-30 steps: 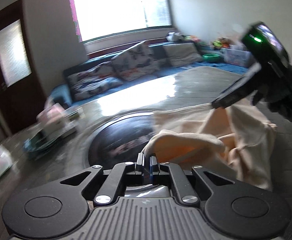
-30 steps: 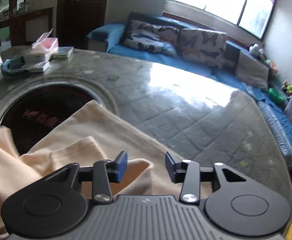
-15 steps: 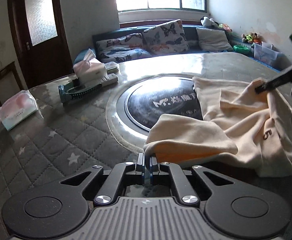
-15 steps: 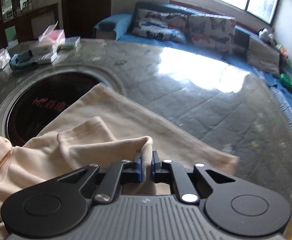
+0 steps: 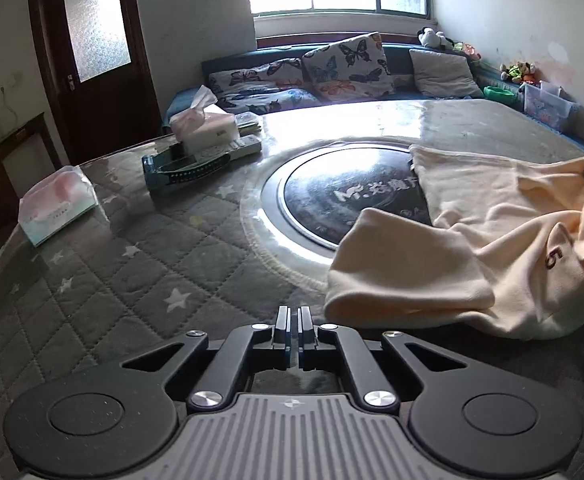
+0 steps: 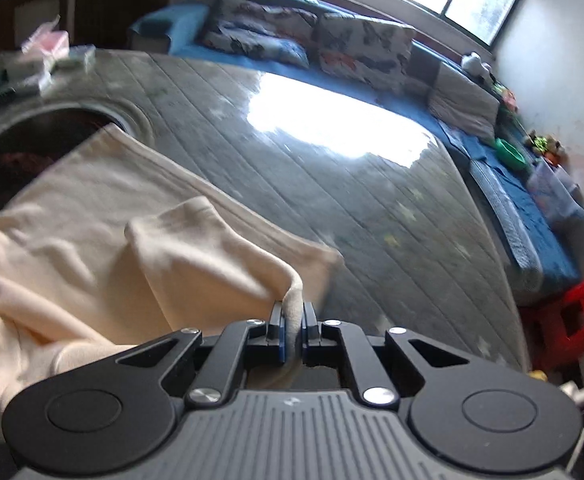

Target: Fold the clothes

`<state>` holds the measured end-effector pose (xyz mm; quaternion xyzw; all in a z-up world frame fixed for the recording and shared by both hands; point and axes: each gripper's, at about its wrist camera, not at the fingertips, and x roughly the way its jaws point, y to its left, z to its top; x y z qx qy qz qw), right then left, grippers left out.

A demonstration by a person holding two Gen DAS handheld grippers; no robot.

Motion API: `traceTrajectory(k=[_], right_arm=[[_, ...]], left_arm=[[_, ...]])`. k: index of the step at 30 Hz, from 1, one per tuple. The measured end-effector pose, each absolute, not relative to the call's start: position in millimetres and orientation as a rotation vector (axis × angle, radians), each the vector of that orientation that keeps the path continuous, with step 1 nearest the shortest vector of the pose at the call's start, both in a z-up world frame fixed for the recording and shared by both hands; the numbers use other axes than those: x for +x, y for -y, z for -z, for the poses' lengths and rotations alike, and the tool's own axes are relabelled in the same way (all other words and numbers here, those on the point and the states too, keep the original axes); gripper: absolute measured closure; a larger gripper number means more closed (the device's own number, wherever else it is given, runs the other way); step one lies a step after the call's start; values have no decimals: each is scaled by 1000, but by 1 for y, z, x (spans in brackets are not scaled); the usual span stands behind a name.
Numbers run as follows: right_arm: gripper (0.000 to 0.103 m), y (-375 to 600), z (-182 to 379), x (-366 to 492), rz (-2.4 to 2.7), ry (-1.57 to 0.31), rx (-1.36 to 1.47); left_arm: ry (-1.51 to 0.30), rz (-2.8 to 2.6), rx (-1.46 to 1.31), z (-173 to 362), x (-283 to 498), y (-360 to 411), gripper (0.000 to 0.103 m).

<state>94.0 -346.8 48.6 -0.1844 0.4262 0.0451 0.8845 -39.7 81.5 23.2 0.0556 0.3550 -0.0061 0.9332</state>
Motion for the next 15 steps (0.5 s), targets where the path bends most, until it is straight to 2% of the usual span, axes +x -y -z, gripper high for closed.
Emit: traceTrajectory(k=[4, 6, 9, 11, 15], right_arm=[[95, 366, -50, 86, -9, -910, -414], [85, 374, -53, 85, 21, -905, -411], [83, 383, -62, 84, 43, -879, -378], [83, 387, -75, 84, 41, -829, -332], [76, 381, -85, 88, -36, -794, -271]], left_arm=[[-724, 27, 114, -29, -37, -86, 96], [-718, 24, 116, -35, -33, -86, 96], [-697, 32, 117, -46, -27, -86, 95], [-680, 31, 129, -53, -23, -83, 88], [-666, 60, 128, -63, -6, -70, 74]])
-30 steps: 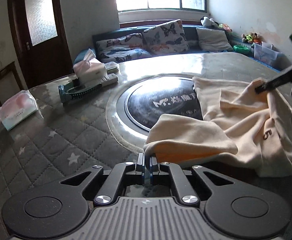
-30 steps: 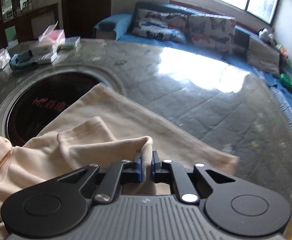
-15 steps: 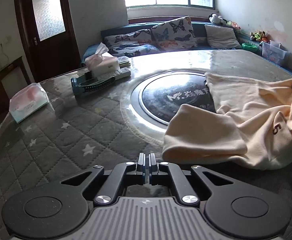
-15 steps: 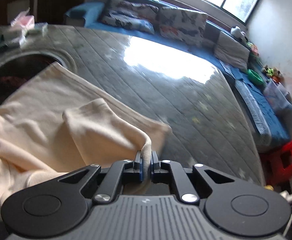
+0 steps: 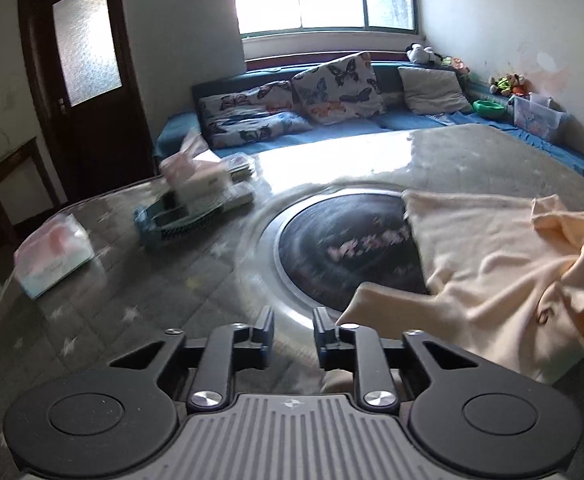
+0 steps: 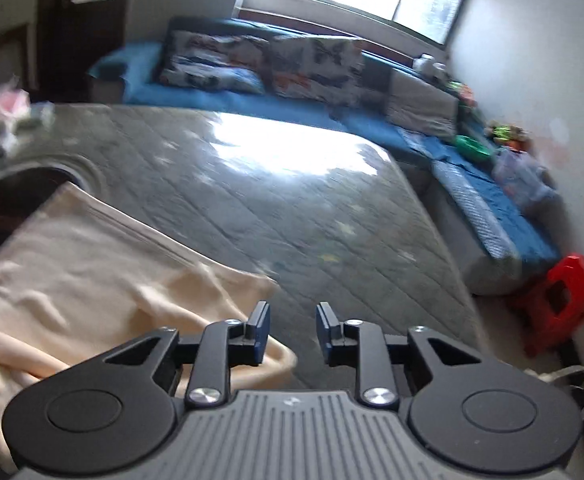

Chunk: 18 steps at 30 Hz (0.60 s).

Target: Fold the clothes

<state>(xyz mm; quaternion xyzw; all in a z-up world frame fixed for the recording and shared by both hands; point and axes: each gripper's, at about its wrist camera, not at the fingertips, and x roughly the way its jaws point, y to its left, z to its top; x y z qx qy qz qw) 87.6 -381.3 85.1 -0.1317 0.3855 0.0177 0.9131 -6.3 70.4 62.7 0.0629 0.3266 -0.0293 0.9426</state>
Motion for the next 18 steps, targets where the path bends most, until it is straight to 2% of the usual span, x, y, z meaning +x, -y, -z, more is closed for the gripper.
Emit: traceTrajectory(k=[4, 9, 14, 18], right_arm=[[69, 366, -77, 96, -108, -802, -259], [69, 353, -59, 108, -157, -834, -212], [61, 338, -44, 115, -236, -859, -205], [63, 333, -37, 117, -248, -865, -257]], left_arm=[[-672, 104, 130, -62, 19, -45, 65], [-705, 150, 124, -52, 55, -12, 58], [-739, 181, 147, -38, 91, 18, 57], [-765, 196, 165, -26, 116, 37, 56]])
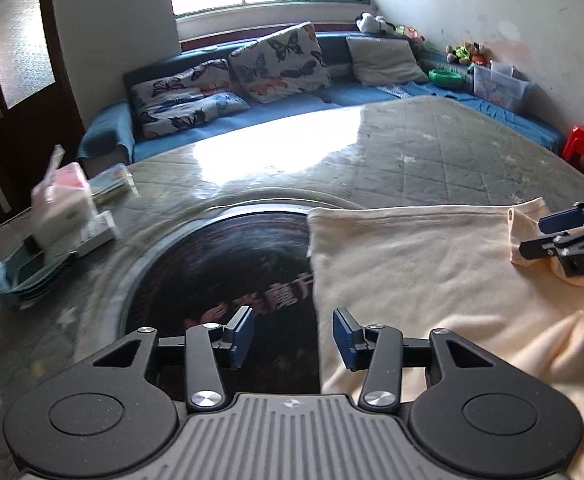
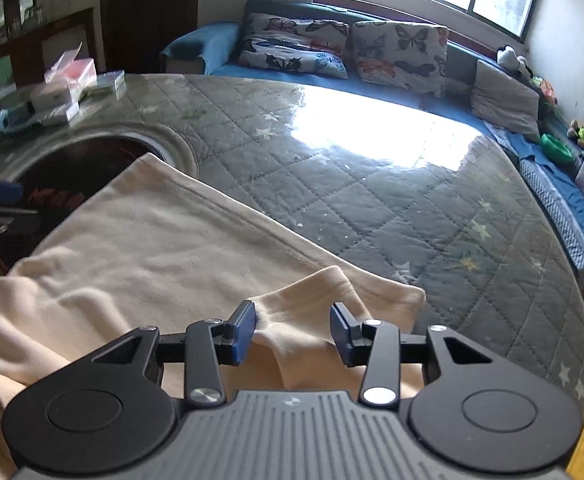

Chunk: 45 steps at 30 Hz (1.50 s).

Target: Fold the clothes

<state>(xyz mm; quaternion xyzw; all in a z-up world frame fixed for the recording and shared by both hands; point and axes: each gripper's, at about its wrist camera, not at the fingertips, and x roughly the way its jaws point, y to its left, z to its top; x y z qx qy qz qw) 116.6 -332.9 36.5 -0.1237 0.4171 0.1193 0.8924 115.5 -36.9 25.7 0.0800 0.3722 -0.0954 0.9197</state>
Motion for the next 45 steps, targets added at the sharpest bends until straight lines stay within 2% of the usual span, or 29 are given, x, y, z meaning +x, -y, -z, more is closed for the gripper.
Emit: traceTrajectory(k=[2, 5, 8, 10, 13, 15, 17, 27, 29, 31, 32, 34, 36, 45], right_arm=[[64, 333, -35, 118, -231, -866, -295], [79, 335, -32, 119, -190, -866, -375], [84, 340, -28, 119, -86, -857, -514], [84, 346, -25, 125, -14, -873, -552], [83, 373, -32, 139, 44, -885, -437], [73, 385, -39, 148, 2, -889, -301], [69, 397, -46, 157, -43, -889, -164], [70, 403, -25, 176, -103, -945, -65], [70, 403, -26, 175, -113, -946, -59], [70, 403, -26, 176, -125, -953, -56], [74, 402, -25, 176, -128, -954, -58], [82, 398, -26, 176, -136, -949, -68], [93, 394, -28, 176, -139, -940, -79], [96, 357, -45, 186, -207, -863, -107]], left_arm=[[-778, 190, 169, -20, 126, 43, 56], [-790, 178, 175, -13, 138, 49, 55], [-796, 163, 176, -10, 147, 49, 55], [-801, 158, 174, -8, 152, 49, 55], [-805, 162, 169, -6, 159, 51, 55], [-804, 170, 170, -5, 162, 52, 53], [-809, 169, 177, -3, 167, 56, 52], [-819, 202, 120, -1, 191, 58, 55], [-817, 206, 101, 0, 193, 57, 58], [-811, 220, 96, 0, 195, 58, 67], [-807, 229, 98, 0, 195, 59, 72], [-800, 249, 100, 0, 195, 61, 93], [-785, 245, 108, 0, 192, 64, 94], [-719, 136, 83, -20, 172, 25, 96]])
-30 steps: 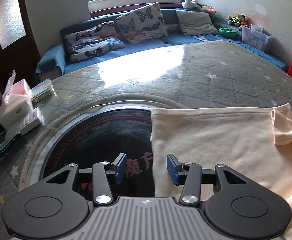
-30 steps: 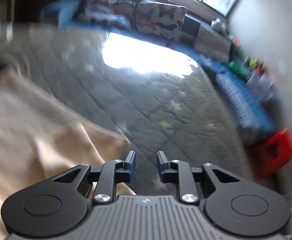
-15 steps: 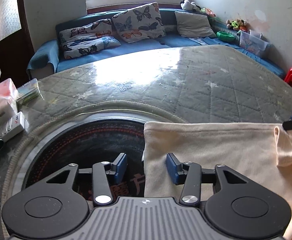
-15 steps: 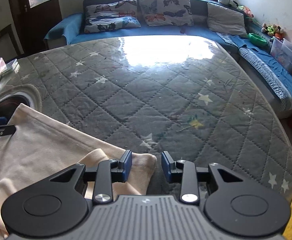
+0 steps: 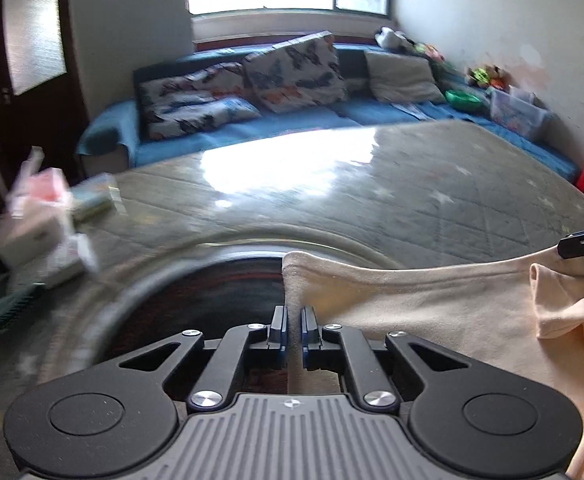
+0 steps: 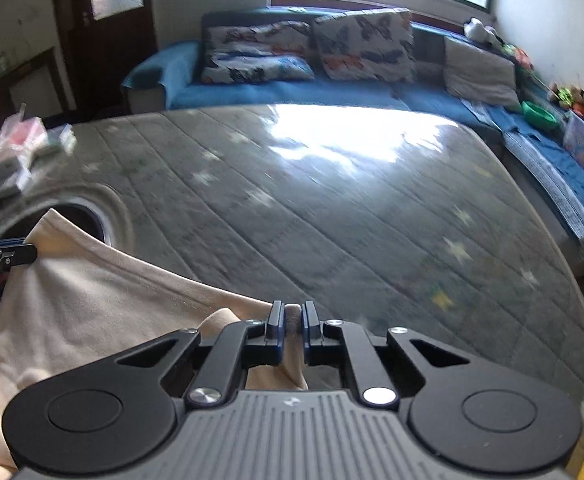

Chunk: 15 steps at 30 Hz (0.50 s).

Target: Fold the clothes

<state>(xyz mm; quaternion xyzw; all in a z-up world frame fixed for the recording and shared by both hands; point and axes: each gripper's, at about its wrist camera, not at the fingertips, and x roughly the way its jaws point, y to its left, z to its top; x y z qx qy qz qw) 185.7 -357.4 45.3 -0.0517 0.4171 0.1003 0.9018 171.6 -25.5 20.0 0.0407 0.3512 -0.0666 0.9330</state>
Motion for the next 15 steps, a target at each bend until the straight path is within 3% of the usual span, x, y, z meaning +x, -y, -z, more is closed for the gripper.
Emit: traceTrajectory(k=[7, 9, 15], right_arm=[[95, 295, -51, 215, -335, -818, -132], [87, 283, -52, 222, -349, -809, -124], [83, 261, -51, 232, -427, -847, -154]], left_arm=[[-694, 3, 86, -42, 160, -29, 96], [-694, -46, 104, -45, 162, -44, 96], [-765, -101, 71, -34, 169, -80, 94]])
